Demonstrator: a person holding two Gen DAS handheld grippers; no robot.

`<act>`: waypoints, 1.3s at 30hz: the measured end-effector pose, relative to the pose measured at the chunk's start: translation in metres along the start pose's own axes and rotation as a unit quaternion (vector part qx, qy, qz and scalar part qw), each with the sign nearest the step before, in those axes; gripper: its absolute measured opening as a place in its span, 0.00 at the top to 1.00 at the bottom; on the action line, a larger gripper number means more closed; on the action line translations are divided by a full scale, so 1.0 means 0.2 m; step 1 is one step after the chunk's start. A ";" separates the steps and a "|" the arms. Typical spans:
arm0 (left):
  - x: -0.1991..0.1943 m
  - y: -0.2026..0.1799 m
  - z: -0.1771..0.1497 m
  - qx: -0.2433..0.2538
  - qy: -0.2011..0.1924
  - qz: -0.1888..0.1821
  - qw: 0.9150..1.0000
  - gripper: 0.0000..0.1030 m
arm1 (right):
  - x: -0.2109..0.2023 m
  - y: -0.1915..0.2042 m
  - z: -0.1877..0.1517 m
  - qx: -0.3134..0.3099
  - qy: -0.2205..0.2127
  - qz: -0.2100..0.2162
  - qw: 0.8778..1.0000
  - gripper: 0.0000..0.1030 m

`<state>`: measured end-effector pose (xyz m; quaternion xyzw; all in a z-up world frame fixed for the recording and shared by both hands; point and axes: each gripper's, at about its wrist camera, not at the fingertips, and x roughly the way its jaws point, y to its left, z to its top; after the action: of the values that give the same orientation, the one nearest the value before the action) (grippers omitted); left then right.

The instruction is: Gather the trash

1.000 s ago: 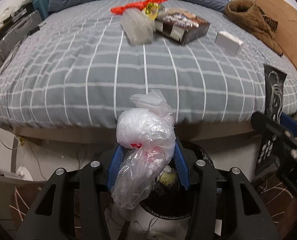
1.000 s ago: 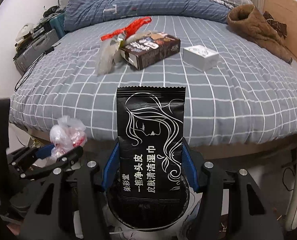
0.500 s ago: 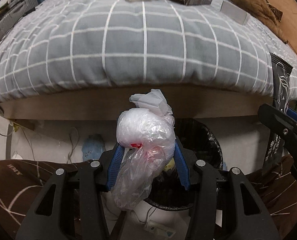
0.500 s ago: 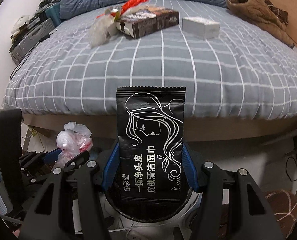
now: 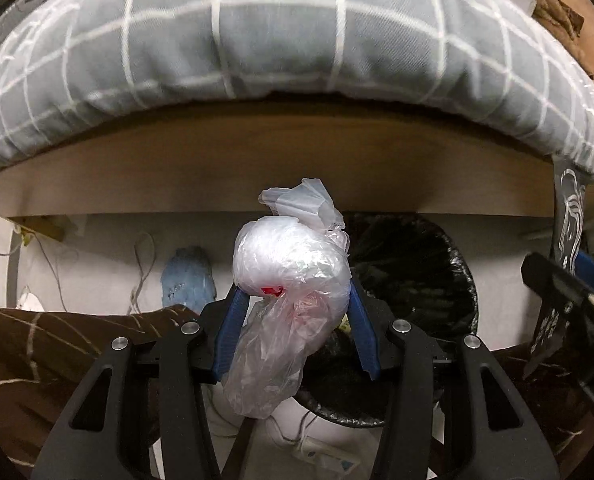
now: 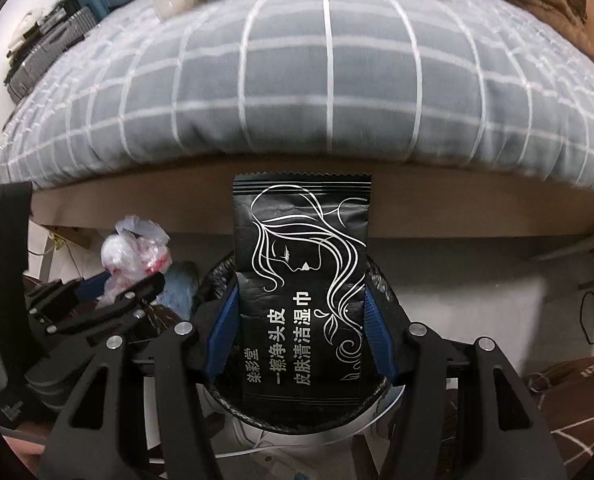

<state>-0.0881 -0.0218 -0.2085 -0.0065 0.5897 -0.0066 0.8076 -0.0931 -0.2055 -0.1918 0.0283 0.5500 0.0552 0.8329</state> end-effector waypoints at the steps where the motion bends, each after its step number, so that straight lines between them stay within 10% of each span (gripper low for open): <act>1: 0.03 0.00 0.00 0.001 0.003 0.000 1.000 0.53 | 0.02 0.00 -0.01 0.000 0.004 -0.002 1.000 0.47; 23: 0.26 0.06 -0.03 -0.010 0.038 0.005 0.999 0.53 | 0.43 0.09 -0.09 -0.021 0.095 0.000 0.995 0.45; 39: 0.20 -0.19 -0.01 0.020 0.030 -0.013 0.999 0.53 | 0.17 -0.21 -0.12 0.017 0.030 -0.052 0.998 0.08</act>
<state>-0.0771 -0.0597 -0.2461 0.0025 0.6135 -0.0293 0.7892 -0.0985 -0.2429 -0.2373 0.0122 0.5760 0.0029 0.8174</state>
